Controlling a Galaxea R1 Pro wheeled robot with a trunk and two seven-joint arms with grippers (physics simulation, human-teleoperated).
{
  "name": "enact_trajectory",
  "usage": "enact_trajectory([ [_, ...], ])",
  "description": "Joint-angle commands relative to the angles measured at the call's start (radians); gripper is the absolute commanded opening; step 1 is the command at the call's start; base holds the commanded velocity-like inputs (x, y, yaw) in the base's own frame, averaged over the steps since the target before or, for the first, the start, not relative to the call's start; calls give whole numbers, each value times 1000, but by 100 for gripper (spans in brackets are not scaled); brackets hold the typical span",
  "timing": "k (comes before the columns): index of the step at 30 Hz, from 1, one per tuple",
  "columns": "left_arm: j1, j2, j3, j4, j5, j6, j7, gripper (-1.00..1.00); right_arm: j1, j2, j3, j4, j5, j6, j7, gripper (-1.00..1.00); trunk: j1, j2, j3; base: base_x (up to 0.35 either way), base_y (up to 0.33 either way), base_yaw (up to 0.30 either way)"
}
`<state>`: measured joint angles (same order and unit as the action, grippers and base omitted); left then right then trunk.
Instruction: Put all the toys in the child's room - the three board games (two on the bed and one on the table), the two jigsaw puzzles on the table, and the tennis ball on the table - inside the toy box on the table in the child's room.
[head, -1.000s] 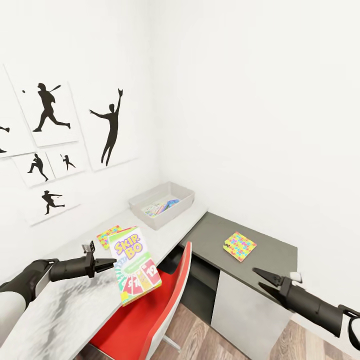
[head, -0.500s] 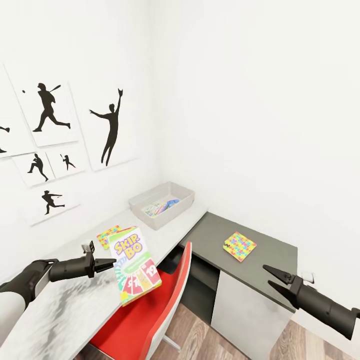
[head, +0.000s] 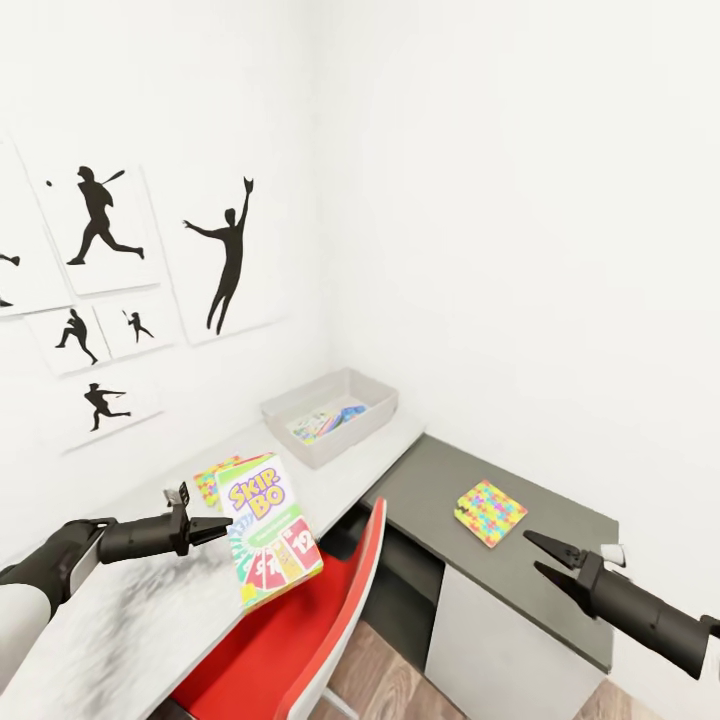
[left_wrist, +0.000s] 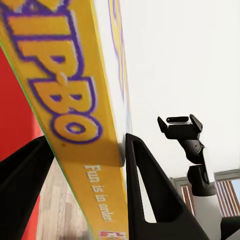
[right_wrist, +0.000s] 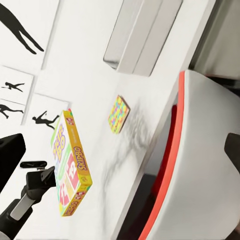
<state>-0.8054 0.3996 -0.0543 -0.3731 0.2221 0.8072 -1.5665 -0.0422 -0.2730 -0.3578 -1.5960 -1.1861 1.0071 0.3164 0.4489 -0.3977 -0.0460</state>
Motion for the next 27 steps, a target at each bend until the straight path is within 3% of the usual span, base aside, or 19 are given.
enact_trajectory([
  [1, -1, 1, -6, 0, 4, 11, -4, -100, -1, 0, -2, 0, 10, 4, 10, 100, 1, -2, -2, 219, -207, 269],
  [8, -1, 1, -6, 0, 5, 10, -4, -100, -1, 0, 0, 0, 10, 4, 10, 100, 1, -2, -2, 134, -192, 280],
  [21, -1, 1, -5, 0, 4, 11, -4, -100, -1, 1, 1, 0, 10, 4, 10, 100, 1, -2, -2, 25, -38, 284],
  [27, -1, 1, -5, 0, 5, 11, -4, -100, -1, 1, 1, -1, 10, 5, 11, 100, 1, -2, -2, 133, -179, 284],
])
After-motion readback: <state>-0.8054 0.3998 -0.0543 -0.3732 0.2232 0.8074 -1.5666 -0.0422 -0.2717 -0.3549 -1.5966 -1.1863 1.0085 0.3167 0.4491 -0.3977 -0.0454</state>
